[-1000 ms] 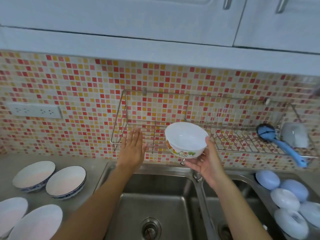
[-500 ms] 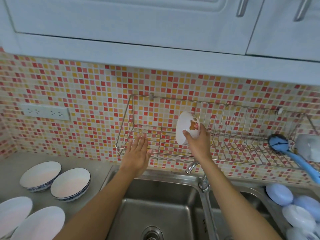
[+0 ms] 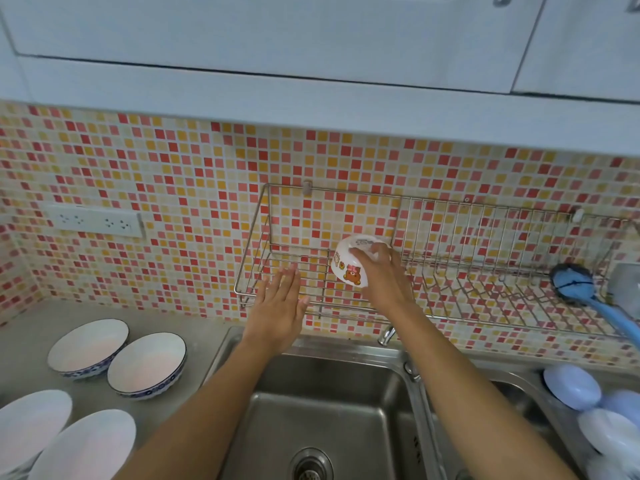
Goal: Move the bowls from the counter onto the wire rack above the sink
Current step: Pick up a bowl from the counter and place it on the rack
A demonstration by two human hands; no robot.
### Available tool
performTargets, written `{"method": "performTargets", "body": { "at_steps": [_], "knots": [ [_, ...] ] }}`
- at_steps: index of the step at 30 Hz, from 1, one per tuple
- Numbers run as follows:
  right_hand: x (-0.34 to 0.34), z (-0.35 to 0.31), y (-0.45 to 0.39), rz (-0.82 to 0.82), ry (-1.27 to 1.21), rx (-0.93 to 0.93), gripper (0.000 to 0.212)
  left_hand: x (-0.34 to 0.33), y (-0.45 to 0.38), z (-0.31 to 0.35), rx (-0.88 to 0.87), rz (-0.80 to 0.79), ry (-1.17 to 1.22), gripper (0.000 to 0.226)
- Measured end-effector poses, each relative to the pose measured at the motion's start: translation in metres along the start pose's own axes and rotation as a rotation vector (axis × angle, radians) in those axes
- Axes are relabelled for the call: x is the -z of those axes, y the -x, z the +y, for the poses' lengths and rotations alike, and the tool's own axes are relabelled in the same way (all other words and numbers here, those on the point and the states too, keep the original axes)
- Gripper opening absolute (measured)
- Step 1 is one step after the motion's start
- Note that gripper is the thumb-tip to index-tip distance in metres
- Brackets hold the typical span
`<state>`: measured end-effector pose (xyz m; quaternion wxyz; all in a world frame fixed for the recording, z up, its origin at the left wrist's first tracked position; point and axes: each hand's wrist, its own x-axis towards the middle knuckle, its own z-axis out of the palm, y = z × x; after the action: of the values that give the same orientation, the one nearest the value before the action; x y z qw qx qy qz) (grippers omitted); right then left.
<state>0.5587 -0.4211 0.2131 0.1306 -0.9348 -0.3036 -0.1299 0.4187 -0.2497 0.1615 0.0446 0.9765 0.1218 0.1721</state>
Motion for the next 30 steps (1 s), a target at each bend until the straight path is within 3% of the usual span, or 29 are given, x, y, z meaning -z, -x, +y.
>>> {"method": "performTargets", "body": {
  "at_steps": [7, 12, 15, 19, 25, 30],
  "knots": [
    [0.001, 0.002, 0.002, -0.085, -0.01, 0.017, 0.073, 0.0, 0.0, 0.0, -0.004, -0.002, -0.012, 0.076],
    [-0.006, 0.008, 0.009, -0.032, -0.056, 0.043, 0.06, 0.0, 0.0, -0.001, 0.0, -0.005, -0.001, 0.074],
    [-0.01, 0.008, 0.014, -0.003, -0.032, 0.051, 0.066, -0.001, 0.0, 0.0, -0.003, 0.009, 0.014, 0.076],
    [-0.012, 0.008, 0.015, -0.131, -0.005, 0.041, 0.068, -0.003, 0.0, -0.001, 0.0, 0.011, -0.009, 0.076],
    [-0.014, 0.009, 0.017, -0.133, -0.001, 0.035, 0.068, -0.003, 0.0, 0.0, -0.003, 0.014, -0.002, 0.077],
    [-0.009, 0.009, 0.018, -0.021, -0.032, 0.049, 0.064, 0.002, 0.001, 0.004, 0.019, -0.019, 0.009, 0.07]
  ]
}}
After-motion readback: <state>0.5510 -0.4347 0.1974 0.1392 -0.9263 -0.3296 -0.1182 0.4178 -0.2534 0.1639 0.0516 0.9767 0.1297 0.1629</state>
